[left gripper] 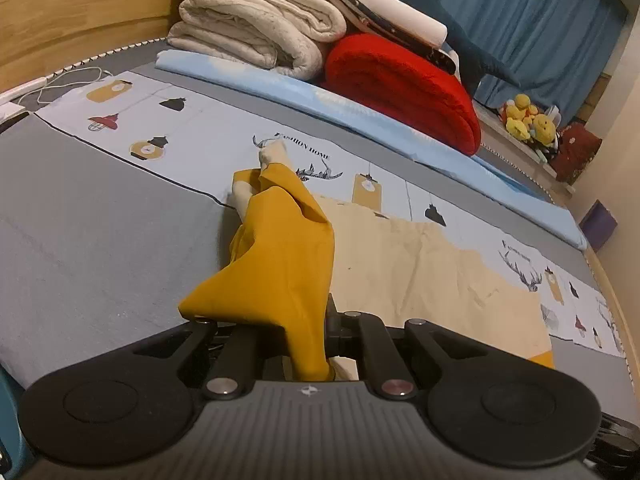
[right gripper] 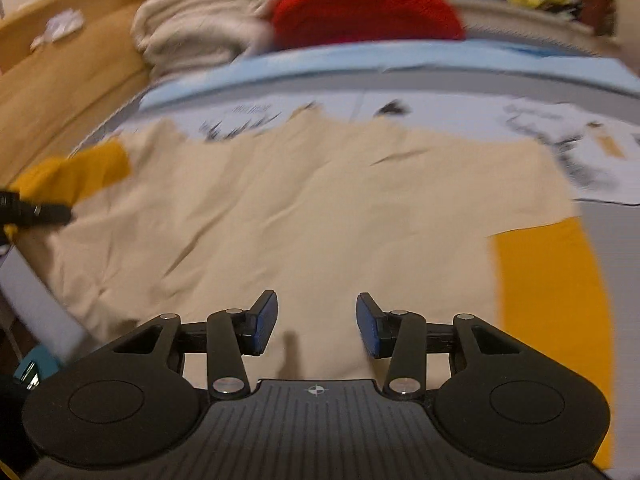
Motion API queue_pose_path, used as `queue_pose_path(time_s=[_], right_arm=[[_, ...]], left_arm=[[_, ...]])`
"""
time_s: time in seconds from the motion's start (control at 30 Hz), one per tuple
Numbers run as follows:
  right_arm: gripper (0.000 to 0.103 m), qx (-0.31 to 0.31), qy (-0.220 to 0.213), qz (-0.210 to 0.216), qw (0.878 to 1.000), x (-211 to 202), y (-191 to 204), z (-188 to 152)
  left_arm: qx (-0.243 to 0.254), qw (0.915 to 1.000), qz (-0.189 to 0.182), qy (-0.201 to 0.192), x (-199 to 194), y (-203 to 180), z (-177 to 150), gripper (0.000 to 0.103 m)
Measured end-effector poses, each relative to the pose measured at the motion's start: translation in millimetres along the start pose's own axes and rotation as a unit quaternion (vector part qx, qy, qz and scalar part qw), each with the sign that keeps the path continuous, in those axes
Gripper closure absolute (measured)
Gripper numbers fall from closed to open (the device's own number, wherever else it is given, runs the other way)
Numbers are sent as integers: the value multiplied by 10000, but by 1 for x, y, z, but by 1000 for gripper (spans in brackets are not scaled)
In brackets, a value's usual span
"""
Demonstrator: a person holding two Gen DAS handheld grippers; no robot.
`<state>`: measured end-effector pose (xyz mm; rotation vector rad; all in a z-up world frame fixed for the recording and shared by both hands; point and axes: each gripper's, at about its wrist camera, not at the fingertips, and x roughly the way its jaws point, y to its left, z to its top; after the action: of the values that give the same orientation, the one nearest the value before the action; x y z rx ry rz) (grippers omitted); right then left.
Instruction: Fold large clothes
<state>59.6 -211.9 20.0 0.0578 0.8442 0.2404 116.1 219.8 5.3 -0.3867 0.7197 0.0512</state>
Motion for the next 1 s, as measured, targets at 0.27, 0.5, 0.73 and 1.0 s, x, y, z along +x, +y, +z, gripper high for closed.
queue_pose_path(time_s=[0.27,0.5,0.73,1.0], right_arm=[[57,53,-384,-474,9981,-44,-59,-5],[57,-298,-924,-761,9924,-89,-84,6],[57,-1141,-1770,-1329,9685,-140,-135,35],[72,129,-1487,-1584,9760,-131,-211,22]], left_arm=[[437,9989,-4,-190,-5,-31,-5,94],[680,9969,-234,-309,-10,-65,-8,94],[969,9927,-619,-355,-10,-119,-16,95],[1306,9760,-1664,-516,-9,-217,-40,95]])
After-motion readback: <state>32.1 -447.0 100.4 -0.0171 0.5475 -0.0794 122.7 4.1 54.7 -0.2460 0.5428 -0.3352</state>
